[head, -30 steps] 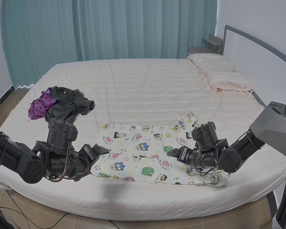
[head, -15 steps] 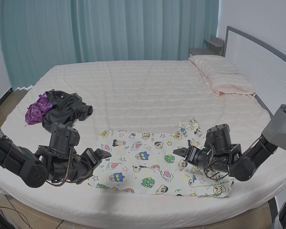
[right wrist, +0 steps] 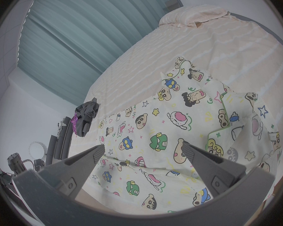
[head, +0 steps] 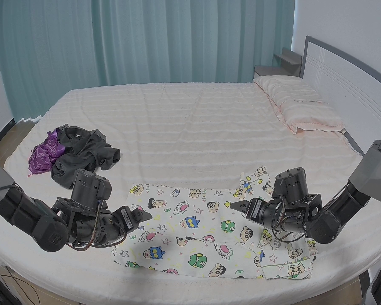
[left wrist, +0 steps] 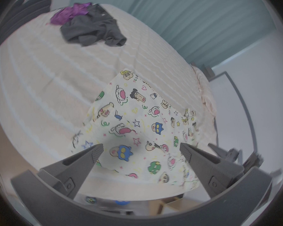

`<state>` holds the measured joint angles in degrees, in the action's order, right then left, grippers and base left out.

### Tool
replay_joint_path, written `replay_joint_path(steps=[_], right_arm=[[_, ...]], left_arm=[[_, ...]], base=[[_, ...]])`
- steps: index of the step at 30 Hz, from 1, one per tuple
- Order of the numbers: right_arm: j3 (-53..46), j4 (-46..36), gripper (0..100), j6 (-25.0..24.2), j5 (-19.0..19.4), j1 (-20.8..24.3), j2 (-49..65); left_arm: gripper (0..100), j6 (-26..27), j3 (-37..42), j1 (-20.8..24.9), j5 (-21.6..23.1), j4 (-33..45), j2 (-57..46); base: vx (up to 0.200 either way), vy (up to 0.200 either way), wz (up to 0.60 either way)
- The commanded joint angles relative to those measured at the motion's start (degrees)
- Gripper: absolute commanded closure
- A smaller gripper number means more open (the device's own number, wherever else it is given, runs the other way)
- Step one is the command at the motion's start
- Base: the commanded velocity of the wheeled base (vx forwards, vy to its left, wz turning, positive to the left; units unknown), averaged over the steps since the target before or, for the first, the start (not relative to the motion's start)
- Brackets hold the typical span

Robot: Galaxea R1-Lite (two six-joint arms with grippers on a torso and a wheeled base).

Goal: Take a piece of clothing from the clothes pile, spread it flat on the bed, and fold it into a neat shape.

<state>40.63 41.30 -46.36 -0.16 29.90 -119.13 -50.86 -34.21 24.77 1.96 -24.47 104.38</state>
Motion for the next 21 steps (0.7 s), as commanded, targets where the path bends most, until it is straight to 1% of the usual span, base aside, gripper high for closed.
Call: replay_joint_path(steps=[1, 2, 4, 7, 14, 15, 18, 21], right_arm=[[-0.82, 0.01, 0, 0.75, 0.07, 0.24, 0.21], [-1.17, 0.09, 0, 0.83, 0.07, 0.33, 0.3], [-1.26, 0.18, 0, 0.83, 0.51, 0.33, 0.39], [-1.87, 0.27, 0, 0.92, 0.86, 0.42, 0.47], [-2.14, 0.27, 0, 1.1, 0.86, 1.12, 0.47], [-2.22, 0.27, 0, 1.36, 0.86, 1.12, 0.47], [-2.22, 0.36, 0, 1.36, 0.86, 1.21, 0.47], [-2.31, 0.36, 0, 1.36, 0.86, 1.21, 0.47]], left_arm=[[0, 13.86, 1.16, -4.64, 0.94, 0.82, 2.41], [0, 17.99, 1.51, -4.82, 1.03, 0.74, 4.78], [0, 20.54, 1.51, -4.82, 0.59, 0.56, 8.12], [0, 22.12, 1.25, -4.82, 0.32, 0.03, 11.99], [0, 22.38, -0.42, -4.64, 1.99, -2.43, 15.24], [0, 22.38, -0.77, -4.73, 1.64, -5.06, 17.62], [0, 22.47, -0.77, -5.08, 1.55, -9.11, 20.25], [0, 22.47, -1.04, -5.17, 1.47, -10.07, 21.75]], base=[[0.0, 0.0, 0.0], [0.0, 0.0, 0.0], [0.0, 0.0, 0.0], [0.0, 0.0, 0.0], [0.0, 0.0, 0.0], [0.0, 0.0, 0.0], [0.0, 0.0, 0.0], [0.0, 0.0, 0.0]])
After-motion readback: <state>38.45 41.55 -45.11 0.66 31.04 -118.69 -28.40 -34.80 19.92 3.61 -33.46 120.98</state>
